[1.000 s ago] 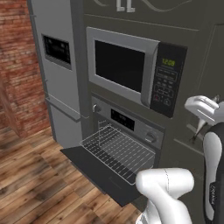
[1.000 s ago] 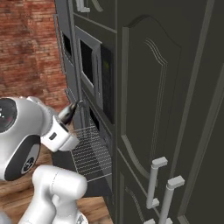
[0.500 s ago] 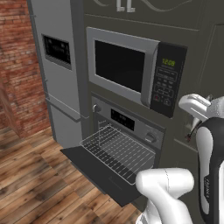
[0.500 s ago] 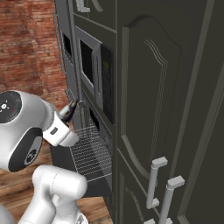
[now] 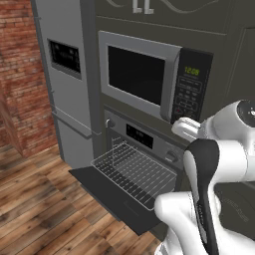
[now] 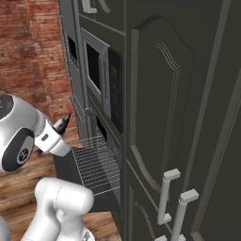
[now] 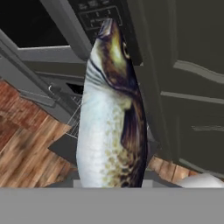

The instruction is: Place the fish on the rack of the oven, and slide the rack back inside. Close the oven door.

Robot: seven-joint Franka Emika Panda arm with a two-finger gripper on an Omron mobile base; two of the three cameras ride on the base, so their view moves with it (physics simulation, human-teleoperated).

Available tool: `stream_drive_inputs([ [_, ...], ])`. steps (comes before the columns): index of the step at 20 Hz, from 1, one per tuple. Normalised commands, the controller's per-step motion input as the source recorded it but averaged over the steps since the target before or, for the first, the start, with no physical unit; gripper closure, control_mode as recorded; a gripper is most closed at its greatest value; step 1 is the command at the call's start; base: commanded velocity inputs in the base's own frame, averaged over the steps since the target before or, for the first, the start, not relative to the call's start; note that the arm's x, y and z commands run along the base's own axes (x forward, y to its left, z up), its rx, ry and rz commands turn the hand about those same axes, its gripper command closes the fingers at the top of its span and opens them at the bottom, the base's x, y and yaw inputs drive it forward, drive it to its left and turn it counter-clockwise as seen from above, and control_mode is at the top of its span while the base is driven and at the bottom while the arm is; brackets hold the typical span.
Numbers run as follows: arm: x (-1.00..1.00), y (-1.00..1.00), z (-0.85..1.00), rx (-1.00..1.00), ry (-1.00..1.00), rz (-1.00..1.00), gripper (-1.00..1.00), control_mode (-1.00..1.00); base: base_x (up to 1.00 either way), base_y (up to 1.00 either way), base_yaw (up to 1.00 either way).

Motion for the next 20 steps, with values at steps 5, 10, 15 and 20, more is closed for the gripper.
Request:
stream_drive_inputs([
  [5,0.43,0.39,-0.56,-0.03,0.12,-0.01,1.0,-1.0,0.0,0.0,0.0],
  [10,0.4,0.26,-0.55,0.0,0.18,-0.03,1.0,-1.0,0.0,0.0,0.0],
  [15,0.37,0.13,-0.53,0.0,0.15,-0.03,1.0,-1.0,0.0,0.0,0.0],
  [20,0.34,0.11,-0.47,0.0,0.13,-0.03,1.0,-1.0,0.0,0.0,0.0],
])
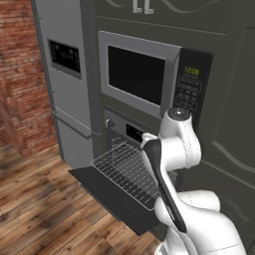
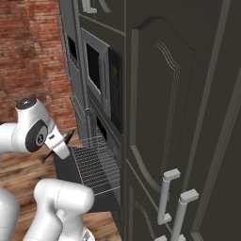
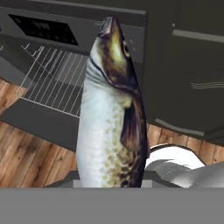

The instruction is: Place the fish on the rack of the oven, and slide the rack back inside. Close the oven door.

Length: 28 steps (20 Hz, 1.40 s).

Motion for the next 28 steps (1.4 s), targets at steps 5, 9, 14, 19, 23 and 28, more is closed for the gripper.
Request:
stream_drive_inputs([
  [5,0.38,0.0,-0.38,0.0,0.14,-0.01,1.0,-1.0,0.0,0.0,0.0],
  [9,0.39,0.0,-0.41,0.0,0.13,0.0,1.0,-1.0,0.0,0.0,0.0],
  [14,0.43,0.0,-0.42,0.0,0.11,0.0,1.0,-1.0,0.0,0.0,0.0],
  [19,0.47,0.0,-0.41,0.0,0.12,0.0,1.0,-1.0,0.0,0.0,0.0],
  [23,0.48,0.0,-0.41,0.0,0.11,0.0,1.0,-1.0,0.0,0.0,0.0],
  [28,0.48,0.0,-0.41,0.0,0.1,0.0,1.0,-1.0,0.0,0.0,0.0],
])
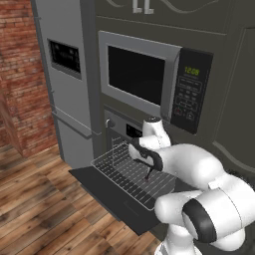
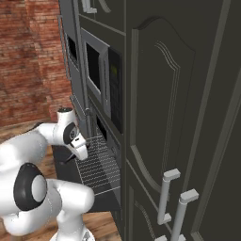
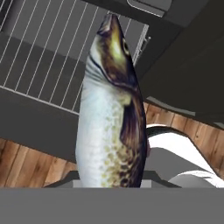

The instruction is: Place the fish on the rack of the oven, and slide the rack back inside. Close the oven door.

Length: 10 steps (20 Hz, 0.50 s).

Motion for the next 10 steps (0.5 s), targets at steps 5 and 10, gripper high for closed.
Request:
stream_drive_inputs([
  [5,0.48,0.0,-0.44,0.0,0.09,0.0,1.0,-1.0,0.0,0.0,0.0],
  [10,0.51,0.0,-0.44,0.0,0.09,0.0,1.0,-1.0,0.0,0.0,0.0],
])
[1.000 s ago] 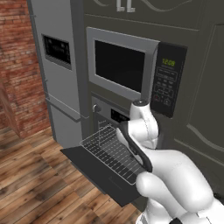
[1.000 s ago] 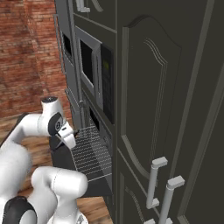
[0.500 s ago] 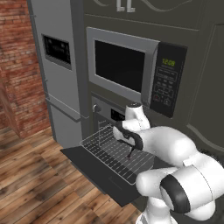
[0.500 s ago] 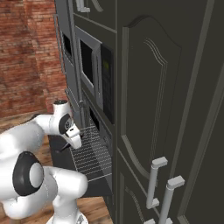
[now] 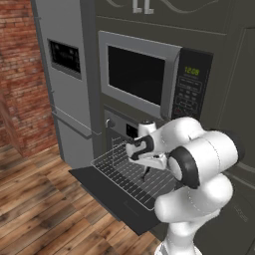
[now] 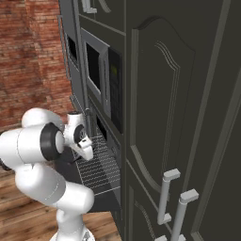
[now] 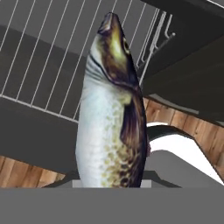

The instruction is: Place the fish on the rack of the oven, and slide the rack back inside. Close the oven door.

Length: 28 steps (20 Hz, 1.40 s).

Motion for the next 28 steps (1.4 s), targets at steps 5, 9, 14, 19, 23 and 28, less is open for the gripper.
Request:
stream_drive_inputs([
  [5,0.52,0.02,-0.45,0.0,0.08,0.0,1.0,-1.0,0.0,0.0,0.0],
  [9,0.53,0.07,-0.52,0.0,0.06,0.0,1.0,-1.0,0.0,0.0,0.0],
  [14,0.48,0.13,-0.61,-0.02,0.03,0.0,1.0,-1.0,0.0,0.0,0.0],
  [19,0.41,0.18,-0.63,-0.04,0.0,0.0,1.0,-1.0,0.0,0.0,0.0],
  [23,0.4,0.11,-0.57,-0.03,0.0,0.0,1.0,-1.0,0.0,0.0,0.0],
  [28,0.44,0.07,-0.6,-0.04,0.0,-0.01,1.0,-1.0,0.0,0.0,0.0],
])
